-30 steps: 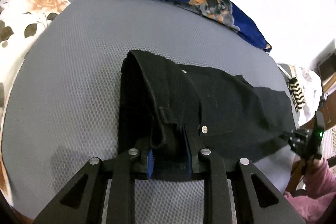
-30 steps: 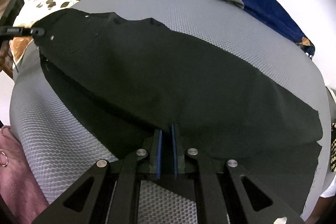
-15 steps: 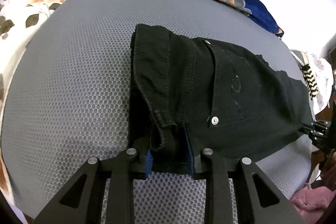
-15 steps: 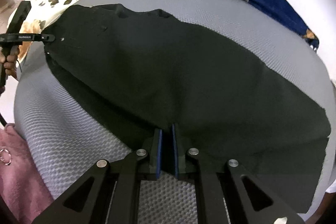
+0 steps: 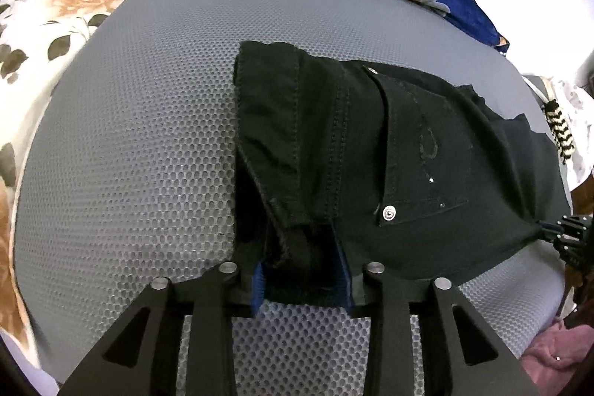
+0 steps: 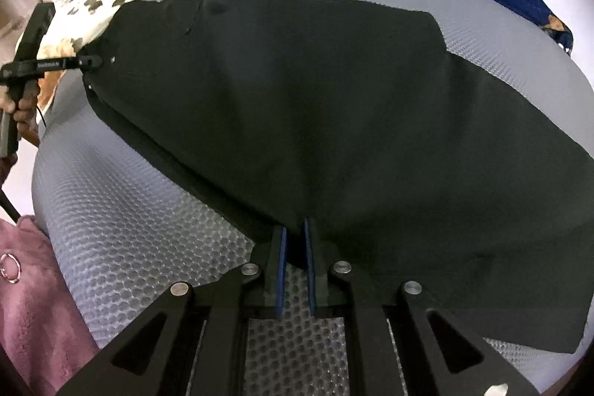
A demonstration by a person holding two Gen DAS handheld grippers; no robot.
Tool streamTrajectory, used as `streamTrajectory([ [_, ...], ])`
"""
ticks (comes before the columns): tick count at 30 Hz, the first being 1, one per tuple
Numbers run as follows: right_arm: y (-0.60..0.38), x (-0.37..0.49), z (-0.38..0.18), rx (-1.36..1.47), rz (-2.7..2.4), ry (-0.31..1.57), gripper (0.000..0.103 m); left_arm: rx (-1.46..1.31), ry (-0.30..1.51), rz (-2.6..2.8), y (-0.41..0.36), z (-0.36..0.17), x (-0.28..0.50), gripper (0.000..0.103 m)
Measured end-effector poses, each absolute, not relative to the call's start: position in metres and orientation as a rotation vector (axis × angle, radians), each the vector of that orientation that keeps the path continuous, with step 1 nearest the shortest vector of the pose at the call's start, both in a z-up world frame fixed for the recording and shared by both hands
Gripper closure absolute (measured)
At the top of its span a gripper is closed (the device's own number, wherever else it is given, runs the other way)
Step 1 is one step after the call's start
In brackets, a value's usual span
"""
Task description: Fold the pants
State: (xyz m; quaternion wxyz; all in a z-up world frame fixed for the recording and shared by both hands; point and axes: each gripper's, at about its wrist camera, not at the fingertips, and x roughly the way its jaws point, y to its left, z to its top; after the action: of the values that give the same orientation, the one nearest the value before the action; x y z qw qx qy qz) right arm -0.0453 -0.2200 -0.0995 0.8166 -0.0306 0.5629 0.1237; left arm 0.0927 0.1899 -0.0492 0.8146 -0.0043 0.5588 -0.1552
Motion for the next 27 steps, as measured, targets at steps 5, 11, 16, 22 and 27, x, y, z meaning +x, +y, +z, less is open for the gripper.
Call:
streamTrajectory([
  [5, -0.218, -0.048, -0.101, -0.080, 0.263, 1.199, 0.095, 0.036, 1.189, -0.311, 0.188, -0.049, 0.092, 0.059],
  [11, -0.226, -0.044, -0.102, -0.015, 0.259, 1.204, 0.094, 0.120, 1.179, -0.253, 0.195, -0.037, 0.080, 0.035],
  [16, -0.226, -0.043, -0.100, -0.012, 0.258, 1.193, 0.092, 0.207, 1.107, -0.197, 0.191, -0.008, 0.060, 0.033],
  [22, -0.231, -0.040, -0.098, 0.019, 0.270, 1.195, 0.090, 0.427, 0.943, -0.376, 0.114, 0.021, 0.031, 0.033],
  [27, -0.240, -0.032, -0.094, 0.125, 0.293, 1.199, 0.089, 0.493, 0.865, -0.744, 0.014, 0.016, 0.010, 0.033],
])
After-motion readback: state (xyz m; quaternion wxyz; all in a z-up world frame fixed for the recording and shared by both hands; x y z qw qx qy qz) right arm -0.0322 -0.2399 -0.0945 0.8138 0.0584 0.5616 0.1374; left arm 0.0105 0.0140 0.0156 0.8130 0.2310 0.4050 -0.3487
